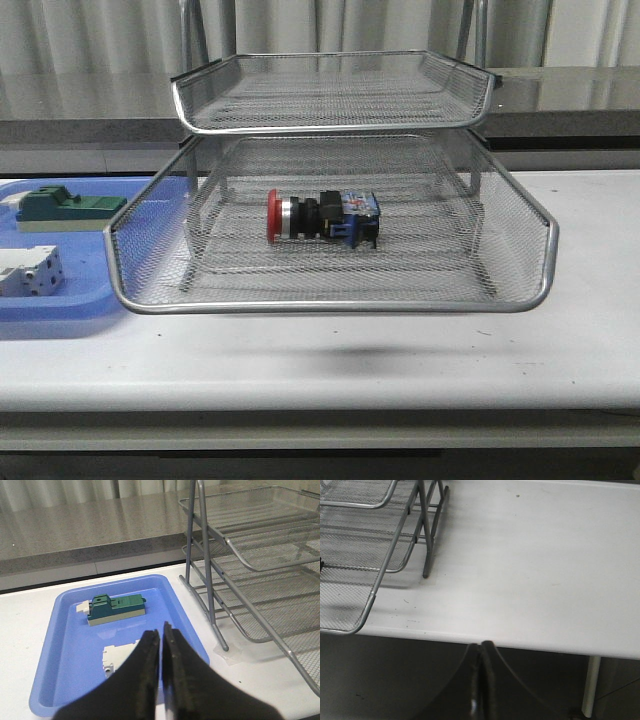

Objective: Place button on rack with both arms

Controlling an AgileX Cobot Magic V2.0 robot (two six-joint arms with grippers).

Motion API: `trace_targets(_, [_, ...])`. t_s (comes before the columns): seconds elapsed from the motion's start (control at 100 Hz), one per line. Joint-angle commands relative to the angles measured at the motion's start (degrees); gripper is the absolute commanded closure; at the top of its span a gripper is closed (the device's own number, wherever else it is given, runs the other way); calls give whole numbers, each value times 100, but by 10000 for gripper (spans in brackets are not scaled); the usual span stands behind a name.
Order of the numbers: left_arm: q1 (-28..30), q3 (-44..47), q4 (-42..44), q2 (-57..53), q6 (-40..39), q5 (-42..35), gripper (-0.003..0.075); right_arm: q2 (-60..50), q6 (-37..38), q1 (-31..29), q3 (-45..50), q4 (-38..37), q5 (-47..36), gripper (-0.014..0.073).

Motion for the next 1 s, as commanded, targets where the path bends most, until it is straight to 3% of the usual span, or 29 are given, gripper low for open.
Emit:
trace_targets(0.0, [23,-159,-96,50,-48,-477,740,49,-11,-21,-177,-68,-371,663])
trace_targets(0.2, [23,-159,-96,50,-48,-477,740,49,-11,-21,-177,-61,-482,663])
trace_targets(0.38, [23,-159,-101,50,-48,-477,740,99,-31,-21,-156,133,-1113,663])
trace_targets(0.5, [23,-159,-101,50,-48,-477,740,409,-464,-1,-156,403,-1379,663])
trace_targets(0.69, [23,-159,-101,50,-48,-477,740,1425,-2073,5,-156,1831,-1411,663])
trace_targets(0.89, [23,-159,-101,50,-48,-477,740,2610,-4573,25,-168,3798,-1383,663])
trace_targets(0.99, [23,-159,-101,50,-48,-477,740,3090,-5642,208,-168,4369,-1351,663])
